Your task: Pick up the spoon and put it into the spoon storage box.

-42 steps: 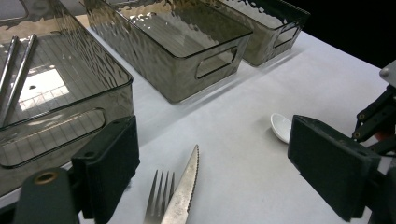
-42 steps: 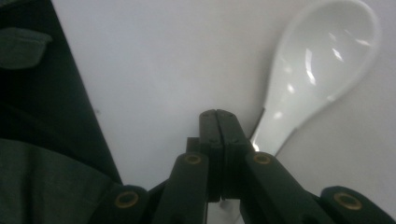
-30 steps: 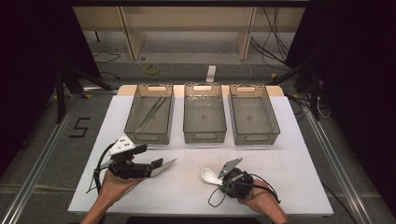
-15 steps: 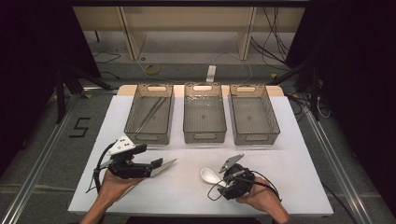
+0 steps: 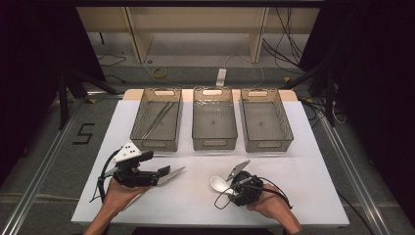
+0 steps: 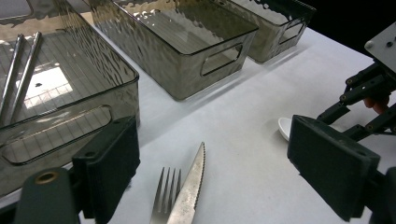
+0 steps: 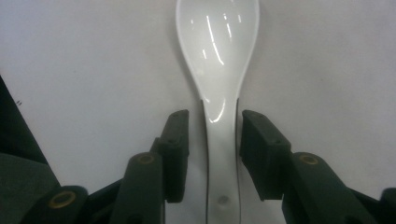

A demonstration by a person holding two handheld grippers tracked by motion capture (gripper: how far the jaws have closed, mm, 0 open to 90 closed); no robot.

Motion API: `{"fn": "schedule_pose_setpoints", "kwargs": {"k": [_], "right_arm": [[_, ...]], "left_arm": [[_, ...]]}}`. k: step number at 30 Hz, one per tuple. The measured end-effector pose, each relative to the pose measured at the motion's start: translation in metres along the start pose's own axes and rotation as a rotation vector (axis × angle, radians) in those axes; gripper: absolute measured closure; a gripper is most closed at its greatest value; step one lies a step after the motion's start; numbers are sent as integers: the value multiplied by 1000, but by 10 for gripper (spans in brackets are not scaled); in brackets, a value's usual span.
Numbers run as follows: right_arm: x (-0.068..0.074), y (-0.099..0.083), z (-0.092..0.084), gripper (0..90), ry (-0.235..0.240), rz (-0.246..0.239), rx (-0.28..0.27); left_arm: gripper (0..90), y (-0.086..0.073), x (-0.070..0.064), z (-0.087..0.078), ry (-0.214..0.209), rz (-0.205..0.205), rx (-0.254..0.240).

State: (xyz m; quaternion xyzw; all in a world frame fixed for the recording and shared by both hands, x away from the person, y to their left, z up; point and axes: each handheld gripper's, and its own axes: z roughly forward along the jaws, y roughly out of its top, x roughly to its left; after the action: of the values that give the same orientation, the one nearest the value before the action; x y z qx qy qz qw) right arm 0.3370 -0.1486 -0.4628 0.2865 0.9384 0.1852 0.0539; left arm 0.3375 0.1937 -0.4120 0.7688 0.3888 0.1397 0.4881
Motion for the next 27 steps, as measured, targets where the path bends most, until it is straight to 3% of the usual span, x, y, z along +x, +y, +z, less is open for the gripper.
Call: {"fn": "schedule_pose_setpoints", "kwargs": {"k": [8,15,27], "right_arm": [[2,3,0,730,-13,-14,22],[1,5,0,754,-10,-43,53],[-3,4,-4,761,14,-4,10]], "left_arm": [[162,0,0,0,0,0,2],[162,0,0,1,-3,-4,3],[162,0,1,0,-2,-13,-2]]}}
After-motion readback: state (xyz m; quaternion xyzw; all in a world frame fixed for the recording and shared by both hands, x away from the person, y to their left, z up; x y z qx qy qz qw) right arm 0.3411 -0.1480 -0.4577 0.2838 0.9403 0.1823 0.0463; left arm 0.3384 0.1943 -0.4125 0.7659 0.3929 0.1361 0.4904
